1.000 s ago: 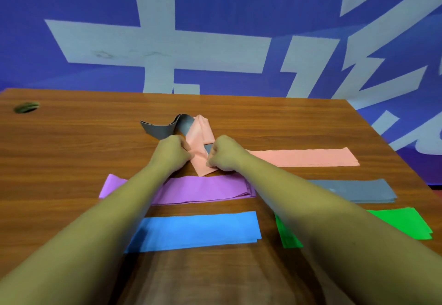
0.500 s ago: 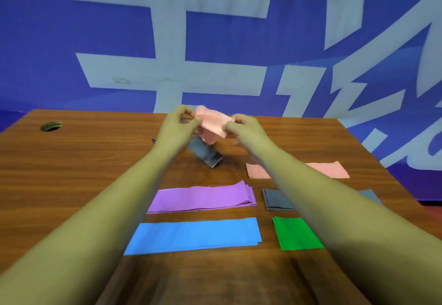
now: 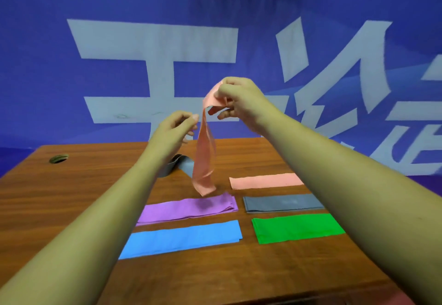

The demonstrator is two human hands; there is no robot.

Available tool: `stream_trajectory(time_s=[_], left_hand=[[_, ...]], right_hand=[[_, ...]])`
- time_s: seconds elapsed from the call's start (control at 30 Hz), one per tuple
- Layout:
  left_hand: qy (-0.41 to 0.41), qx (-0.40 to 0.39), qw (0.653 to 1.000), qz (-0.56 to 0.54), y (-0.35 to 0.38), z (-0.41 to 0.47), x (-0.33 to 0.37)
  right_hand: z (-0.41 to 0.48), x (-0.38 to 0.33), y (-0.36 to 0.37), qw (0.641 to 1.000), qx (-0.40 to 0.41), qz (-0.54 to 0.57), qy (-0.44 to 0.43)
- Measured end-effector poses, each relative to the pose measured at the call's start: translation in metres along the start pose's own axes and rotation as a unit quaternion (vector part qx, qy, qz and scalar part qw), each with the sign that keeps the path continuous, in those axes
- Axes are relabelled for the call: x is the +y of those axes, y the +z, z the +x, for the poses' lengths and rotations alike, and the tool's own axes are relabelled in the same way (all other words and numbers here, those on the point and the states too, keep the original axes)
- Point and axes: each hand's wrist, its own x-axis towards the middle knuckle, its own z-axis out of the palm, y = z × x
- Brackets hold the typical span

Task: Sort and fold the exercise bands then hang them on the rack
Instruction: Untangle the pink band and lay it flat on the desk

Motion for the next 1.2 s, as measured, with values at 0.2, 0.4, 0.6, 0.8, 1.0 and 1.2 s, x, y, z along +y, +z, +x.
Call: stream_trajectory(time_s=[0.2, 0.4, 0.6, 0.8, 1.0, 1.2], left_hand=[[-0.039, -0.175, 0.958, -0.226, 0.021, -0.026, 0.018], [-0.051, -0.161, 0.973, -0.155, 0.032, -0.041, 0.022], [-0.052, -0.178, 0.978, -0.096, 0.037, -0.042, 0.020], [-0.108, -0.295, 0.949, -0.034, 0.041, -0.055, 0.001], [-0.197, -0.303, 0.932, -0.010, 0.034, -0.058, -0.031], [-0.245, -0.173, 0.953, -0.037, 0.032, -0.046, -0.057]], right_hand=[[-0.023, -0.023, -0.021, 0.992, -0.102, -0.071, 0.028], [-0.041, -0.013, -0.041, 0.989, -0.078, -0.039, 0.119], [-0.051, -0.005, -0.045, 0.987, -0.049, -0.114, 0.104], [-0.043, -0.007, -0.066, 0.987, 0.091, -0.104, 0.085], [-0.046, 0.032, -0.112, 0.957, 0.249, -0.092, 0.118], [-0.064, 0.099, -0.151, 0.916, 0.327, -0.082, 0.217]])
